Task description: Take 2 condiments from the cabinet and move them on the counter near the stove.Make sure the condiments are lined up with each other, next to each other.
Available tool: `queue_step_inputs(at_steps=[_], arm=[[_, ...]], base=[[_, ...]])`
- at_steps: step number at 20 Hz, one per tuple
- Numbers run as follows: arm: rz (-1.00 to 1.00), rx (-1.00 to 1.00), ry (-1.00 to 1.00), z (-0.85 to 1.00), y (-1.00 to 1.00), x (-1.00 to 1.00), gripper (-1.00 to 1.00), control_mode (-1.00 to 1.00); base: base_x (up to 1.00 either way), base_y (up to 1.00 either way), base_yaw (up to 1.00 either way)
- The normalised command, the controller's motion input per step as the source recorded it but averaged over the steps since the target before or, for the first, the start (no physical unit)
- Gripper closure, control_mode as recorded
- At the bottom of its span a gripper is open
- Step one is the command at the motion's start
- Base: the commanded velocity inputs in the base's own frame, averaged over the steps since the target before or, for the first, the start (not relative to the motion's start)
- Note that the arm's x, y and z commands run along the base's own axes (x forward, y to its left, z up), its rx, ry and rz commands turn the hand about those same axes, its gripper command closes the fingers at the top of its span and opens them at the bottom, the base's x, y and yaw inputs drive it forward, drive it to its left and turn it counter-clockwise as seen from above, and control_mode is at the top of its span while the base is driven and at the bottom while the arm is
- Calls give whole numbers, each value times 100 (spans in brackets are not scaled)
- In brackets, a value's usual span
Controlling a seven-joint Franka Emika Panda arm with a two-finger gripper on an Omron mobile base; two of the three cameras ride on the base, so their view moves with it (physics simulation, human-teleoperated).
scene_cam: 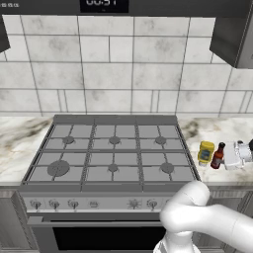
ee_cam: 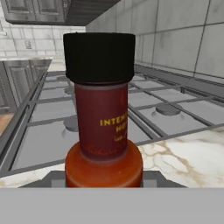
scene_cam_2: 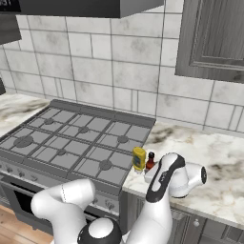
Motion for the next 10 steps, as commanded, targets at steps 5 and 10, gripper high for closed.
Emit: queue_step_inputs(at_steps=[5,10], arm=[[0,0,0,-2,0,0,100,-100],[0,0,0,0,2,-2,100,-100]], base=[[0,0,0],[0,0,0]])
